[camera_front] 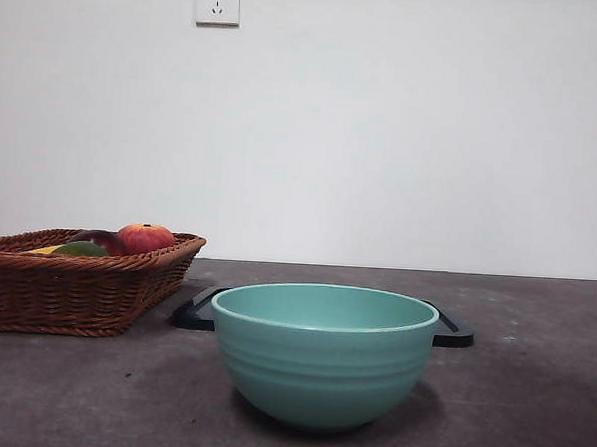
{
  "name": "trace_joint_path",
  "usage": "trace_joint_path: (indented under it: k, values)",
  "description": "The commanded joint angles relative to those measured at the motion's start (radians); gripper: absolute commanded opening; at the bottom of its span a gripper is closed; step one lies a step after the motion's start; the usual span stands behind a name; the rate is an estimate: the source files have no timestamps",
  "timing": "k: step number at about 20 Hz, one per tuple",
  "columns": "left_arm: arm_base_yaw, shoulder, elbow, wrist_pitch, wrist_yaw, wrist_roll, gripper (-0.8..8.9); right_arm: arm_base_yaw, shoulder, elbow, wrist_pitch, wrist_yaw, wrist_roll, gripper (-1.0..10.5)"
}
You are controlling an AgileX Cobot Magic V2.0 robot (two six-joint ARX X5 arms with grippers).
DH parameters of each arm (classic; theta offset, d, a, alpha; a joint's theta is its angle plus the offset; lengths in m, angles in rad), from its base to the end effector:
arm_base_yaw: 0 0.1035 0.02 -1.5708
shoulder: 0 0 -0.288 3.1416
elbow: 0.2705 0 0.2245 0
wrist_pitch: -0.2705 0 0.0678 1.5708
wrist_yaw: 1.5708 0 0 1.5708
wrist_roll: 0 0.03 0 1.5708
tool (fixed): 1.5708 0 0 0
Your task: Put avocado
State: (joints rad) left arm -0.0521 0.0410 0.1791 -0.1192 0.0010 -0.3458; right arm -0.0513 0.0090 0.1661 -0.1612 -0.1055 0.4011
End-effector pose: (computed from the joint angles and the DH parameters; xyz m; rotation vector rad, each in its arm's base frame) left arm 0.0360 -0.0019 0.2064 -0.3462 -0.0095 -0.0558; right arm 0.0340 0.0014 0.1988 0.4013 0.0149 0.0527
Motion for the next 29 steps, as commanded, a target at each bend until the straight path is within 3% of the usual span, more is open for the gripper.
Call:
trace_joint_path:
  k: [1, 7, 11, 14, 18, 21, 23, 26, 29]
  values:
    - [-0.001, 0.056, 0.082, 0.006, -0.001, -0.037, 0.17, 0.003, 0.020, 0.079, -0.010, -0.021, 0.071, 0.1]
    - [-0.001, 0.220, 0.293, 0.001, 0.072, -0.037, 0.17, 0.003, 0.143, 0.270, -0.102, -0.065, 0.050, 0.1]
    - [-0.002, 0.335, 0.430, -0.014, 0.171, -0.038, 0.17, 0.003, 0.264, 0.388, -0.134, -0.143, 0.011, 0.1]
    - [-0.002, 0.402, 0.528, -0.092, 0.238, -0.036, 0.17, 0.004, 0.344, 0.467, -0.153, -0.229, -0.019, 0.1]
    - [-0.003, 0.460, 0.628, -0.214, 0.328, -0.013, 0.17, 0.026, 0.420, 0.565, -0.196, -0.275, -0.103, 0.1]
    - [-0.013, 0.480, 0.671, -0.280, 0.387, 0.061, 0.17, 0.060, 0.454, 0.618, -0.248, -0.288, -0.198, 0.1]
    - [-0.037, 0.483, 0.693, -0.330, 0.432, 0.159, 0.17, 0.104, 0.472, 0.651, -0.298, -0.287, -0.232, 0.1]
    - [-0.095, 0.482, 0.719, -0.399, 0.441, 0.316, 0.17, 0.201, 0.484, 0.675, -0.349, -0.286, -0.322, 0.1]
    - [-0.142, 0.482, 0.743, -0.460, 0.442, 0.402, 0.17, 0.274, 0.494, 0.691, -0.415, -0.284, -0.403, 0.1]
